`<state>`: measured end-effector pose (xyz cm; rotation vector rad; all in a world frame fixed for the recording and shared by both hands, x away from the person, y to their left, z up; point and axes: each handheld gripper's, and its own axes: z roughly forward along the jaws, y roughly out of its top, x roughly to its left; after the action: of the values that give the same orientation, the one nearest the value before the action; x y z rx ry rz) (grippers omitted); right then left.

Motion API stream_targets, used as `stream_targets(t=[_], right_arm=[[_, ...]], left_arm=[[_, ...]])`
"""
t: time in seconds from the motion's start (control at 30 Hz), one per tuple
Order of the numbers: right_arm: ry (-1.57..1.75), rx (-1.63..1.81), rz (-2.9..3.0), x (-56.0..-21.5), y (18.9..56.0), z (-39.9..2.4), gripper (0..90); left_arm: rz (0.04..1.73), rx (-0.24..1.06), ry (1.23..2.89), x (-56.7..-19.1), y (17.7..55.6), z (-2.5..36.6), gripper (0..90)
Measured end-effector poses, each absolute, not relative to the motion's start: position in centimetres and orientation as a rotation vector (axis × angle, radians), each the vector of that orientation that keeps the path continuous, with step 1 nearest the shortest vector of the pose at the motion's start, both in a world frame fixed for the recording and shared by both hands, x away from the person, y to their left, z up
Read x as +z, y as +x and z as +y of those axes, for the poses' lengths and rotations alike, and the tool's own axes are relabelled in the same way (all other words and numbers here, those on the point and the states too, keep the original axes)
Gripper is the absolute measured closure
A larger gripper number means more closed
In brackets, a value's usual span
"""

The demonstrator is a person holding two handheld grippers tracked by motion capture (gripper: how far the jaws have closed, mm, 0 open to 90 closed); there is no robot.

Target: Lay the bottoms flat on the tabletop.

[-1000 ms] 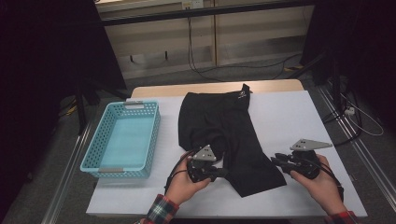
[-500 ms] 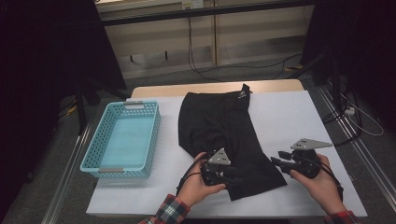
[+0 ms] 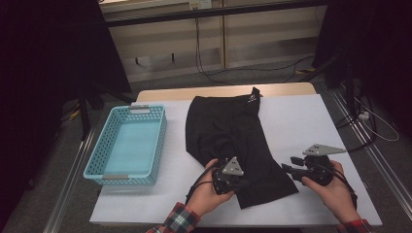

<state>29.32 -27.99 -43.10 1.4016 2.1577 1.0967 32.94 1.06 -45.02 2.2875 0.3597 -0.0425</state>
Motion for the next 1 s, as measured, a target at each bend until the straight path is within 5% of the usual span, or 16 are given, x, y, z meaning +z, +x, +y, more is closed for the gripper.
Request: stream_targets(t=[0.37, 0.8, 1.0], right_arm=[[1.405, 1.103, 2.159, -43.3, 29.1, -28.2, 49.7], [1.385, 1.087, 2.23, -44.0, 29.5, -26.2, 40.2], [1.395, 1.074, 2.274, -44.5, 30.1, -25.5, 51.6]], left_arm=[[0.45, -0.128, 2.169, -43.0, 33.6, 5.1, 90.0], [0.493, -0.101, 2.256, -43.9, 33.7, 7.7, 90.0], [0.495, -0.117, 2.268, -44.3, 33.6, 7.7, 90.0]])
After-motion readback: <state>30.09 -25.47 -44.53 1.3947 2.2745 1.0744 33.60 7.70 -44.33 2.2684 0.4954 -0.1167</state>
